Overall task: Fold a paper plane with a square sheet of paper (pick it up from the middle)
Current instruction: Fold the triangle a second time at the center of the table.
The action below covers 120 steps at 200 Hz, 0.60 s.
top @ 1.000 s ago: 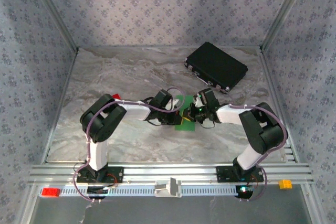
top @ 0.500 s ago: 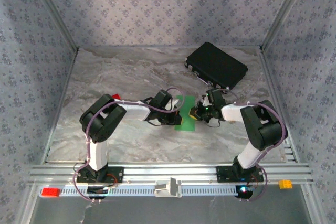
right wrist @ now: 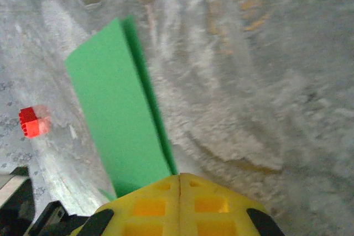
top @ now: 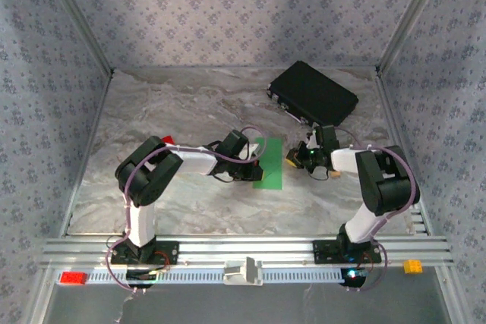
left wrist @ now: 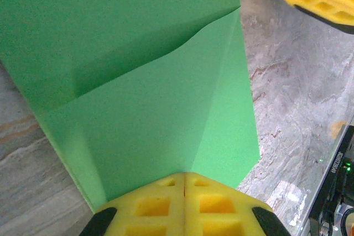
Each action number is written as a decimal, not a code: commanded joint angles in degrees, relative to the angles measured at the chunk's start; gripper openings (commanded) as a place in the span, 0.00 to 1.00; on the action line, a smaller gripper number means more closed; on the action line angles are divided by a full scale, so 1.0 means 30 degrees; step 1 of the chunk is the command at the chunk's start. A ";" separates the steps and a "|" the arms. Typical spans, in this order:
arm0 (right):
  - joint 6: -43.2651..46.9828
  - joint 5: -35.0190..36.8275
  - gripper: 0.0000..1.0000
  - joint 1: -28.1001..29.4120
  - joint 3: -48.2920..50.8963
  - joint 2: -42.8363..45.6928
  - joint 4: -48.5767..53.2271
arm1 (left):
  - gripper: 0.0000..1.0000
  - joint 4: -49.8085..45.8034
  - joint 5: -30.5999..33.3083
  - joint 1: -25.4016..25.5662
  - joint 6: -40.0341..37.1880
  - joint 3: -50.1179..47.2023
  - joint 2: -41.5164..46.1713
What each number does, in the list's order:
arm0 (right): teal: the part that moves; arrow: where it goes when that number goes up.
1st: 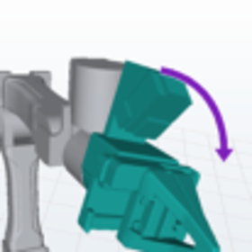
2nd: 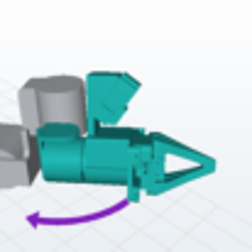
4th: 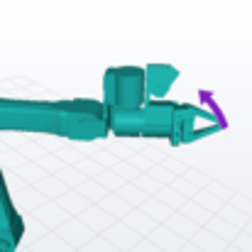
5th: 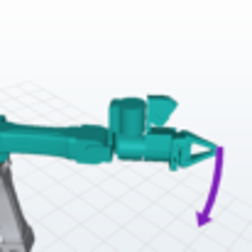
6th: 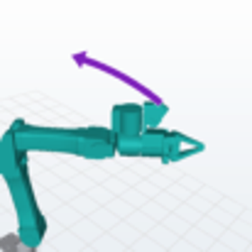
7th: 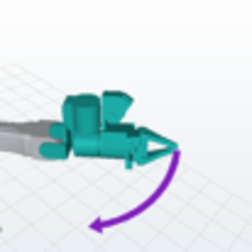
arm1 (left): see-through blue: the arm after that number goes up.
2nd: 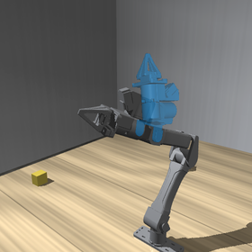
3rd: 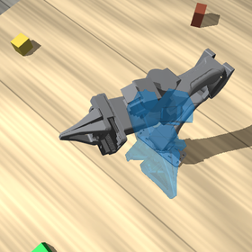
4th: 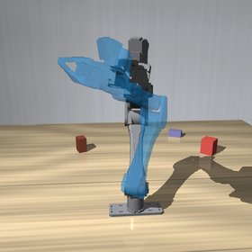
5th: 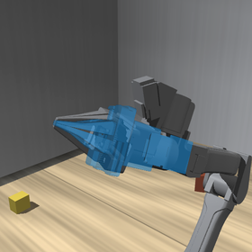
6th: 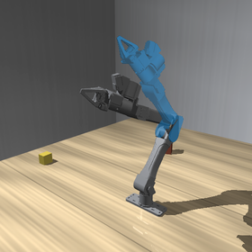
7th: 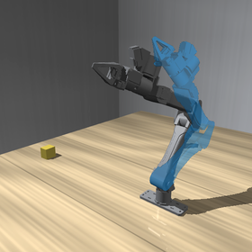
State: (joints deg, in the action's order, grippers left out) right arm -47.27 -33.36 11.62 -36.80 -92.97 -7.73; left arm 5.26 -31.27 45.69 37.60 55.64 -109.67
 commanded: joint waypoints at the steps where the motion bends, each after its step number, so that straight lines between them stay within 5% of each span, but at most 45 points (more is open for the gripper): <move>1: 0.0101 0.0177 0.02 0.1033 -0.0515 0.0813 0.0432 | 0.00 -0.1543 0.0490 -0.0053 0.0019 -0.0546 -0.0160; 46: -0.0446 0.0901 0.01 0.3154 -0.0496 -0.0508 0.0236 | 0.00 -0.1549 0.0348 -0.0039 0.0077 -0.0177 -0.0152; 120: -0.0069 0.1601 0.00 0.2837 -0.0010 -0.1728 0.0963 | 0.02 -0.0973 -0.0263 -0.0027 0.0861 0.0818 0.1136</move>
State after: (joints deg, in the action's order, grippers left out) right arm -47.68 -32.34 20.71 -37.82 -96.33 -8.16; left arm 4.01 -31.24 45.69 38.94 55.68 -108.95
